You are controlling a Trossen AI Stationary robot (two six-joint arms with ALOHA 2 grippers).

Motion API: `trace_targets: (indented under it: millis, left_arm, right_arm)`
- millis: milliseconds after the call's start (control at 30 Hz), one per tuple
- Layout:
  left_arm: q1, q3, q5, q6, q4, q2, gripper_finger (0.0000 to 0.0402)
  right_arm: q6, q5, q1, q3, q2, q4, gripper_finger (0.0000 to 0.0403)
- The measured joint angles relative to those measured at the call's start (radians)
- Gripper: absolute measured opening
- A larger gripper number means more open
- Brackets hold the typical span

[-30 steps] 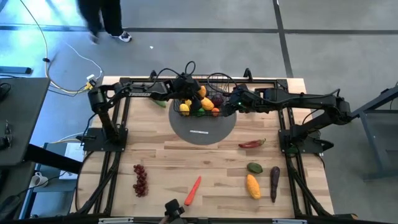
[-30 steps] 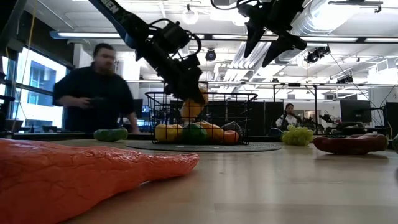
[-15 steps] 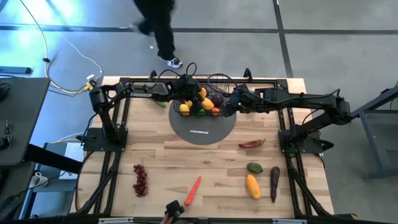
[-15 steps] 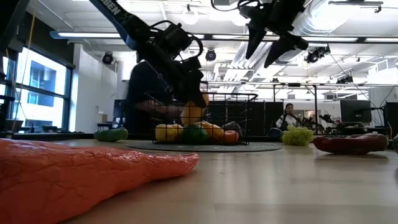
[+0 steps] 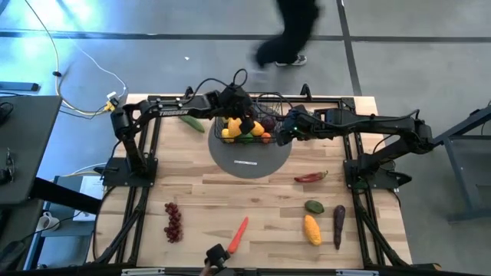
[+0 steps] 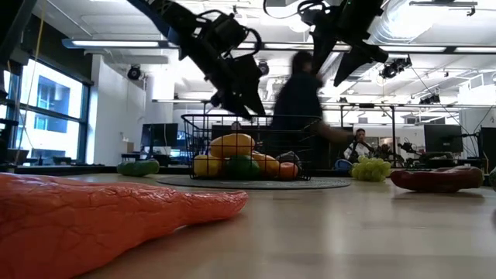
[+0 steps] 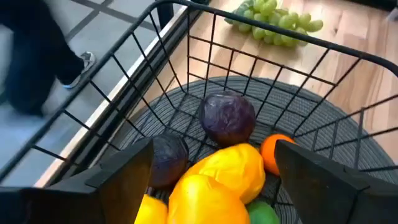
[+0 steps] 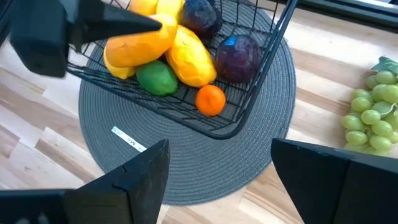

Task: Build produce basket
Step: Put the red chili pepper into the basket

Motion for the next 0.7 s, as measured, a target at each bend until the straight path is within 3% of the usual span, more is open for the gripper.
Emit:
trace_targets:
  millis: [333,700]
  left_arm:
    - [0.0,0.189,-0.004,0.115,-0.287,-0.029,0.0325]
    - [-0.006,0.196,0.055,0.135,-0.534,-0.194,0.0326]
  right_arm:
    - [0.019,-0.017,0.036,0.0,0.0,-0.064,0.0261]
    - [0.054,-0.093,0.12,-0.023,0.0,-0.19,0.0262]
